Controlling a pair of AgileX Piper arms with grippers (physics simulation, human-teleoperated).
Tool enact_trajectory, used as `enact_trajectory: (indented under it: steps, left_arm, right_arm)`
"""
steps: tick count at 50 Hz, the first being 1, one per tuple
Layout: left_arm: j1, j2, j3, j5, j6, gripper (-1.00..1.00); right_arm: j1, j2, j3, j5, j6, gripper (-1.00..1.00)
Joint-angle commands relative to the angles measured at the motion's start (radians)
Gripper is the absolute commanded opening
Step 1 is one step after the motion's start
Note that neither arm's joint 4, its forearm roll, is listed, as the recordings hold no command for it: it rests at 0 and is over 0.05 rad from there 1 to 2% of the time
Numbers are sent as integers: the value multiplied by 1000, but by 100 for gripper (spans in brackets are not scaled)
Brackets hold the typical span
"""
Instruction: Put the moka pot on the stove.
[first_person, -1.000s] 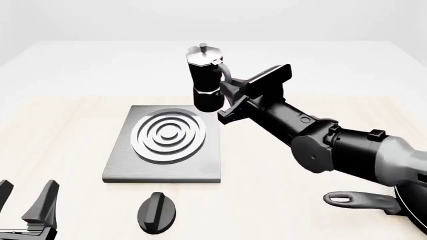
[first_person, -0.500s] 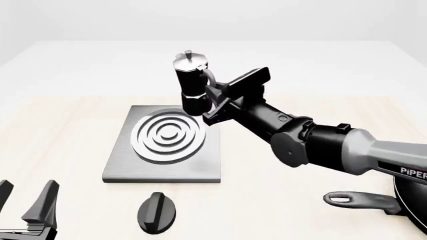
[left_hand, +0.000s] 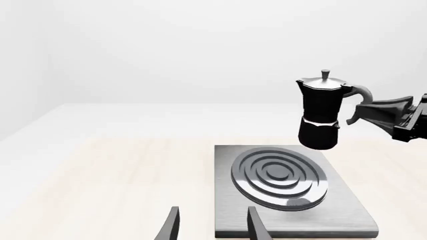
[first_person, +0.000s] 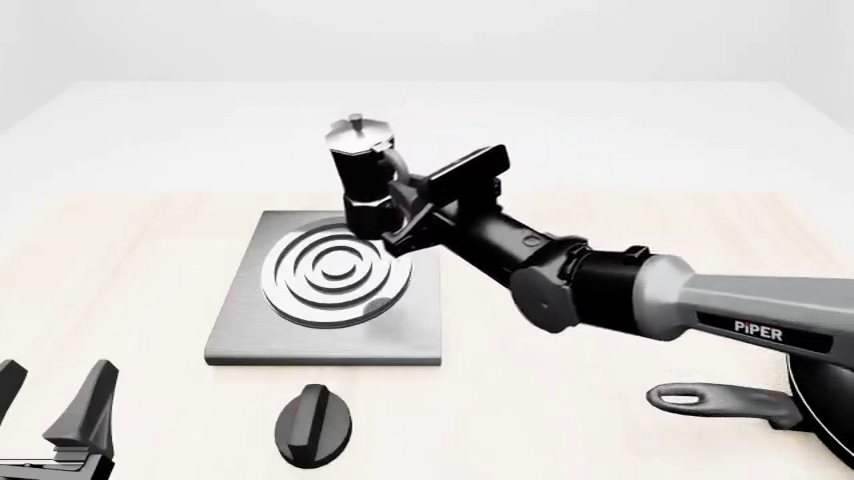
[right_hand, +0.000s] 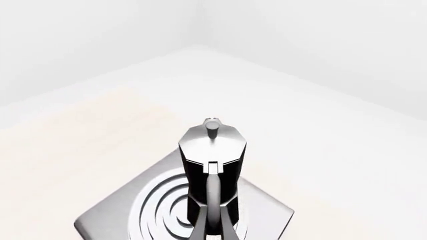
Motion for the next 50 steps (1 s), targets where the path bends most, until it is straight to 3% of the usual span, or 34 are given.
enact_trajectory:
  steps: [1, 18, 50]
  left_arm:
    - [0, 0, 0, 0, 0, 100]
    - [0, 0, 0, 0, 0, 100]
    - [0, 0, 0, 0, 0, 100]
  right_arm:
    - [16, 16, -13, -37, 19, -100]
    - [47, 40, 27, -157, 14, -100]
    - [62, 105, 9, -183, 30, -100]
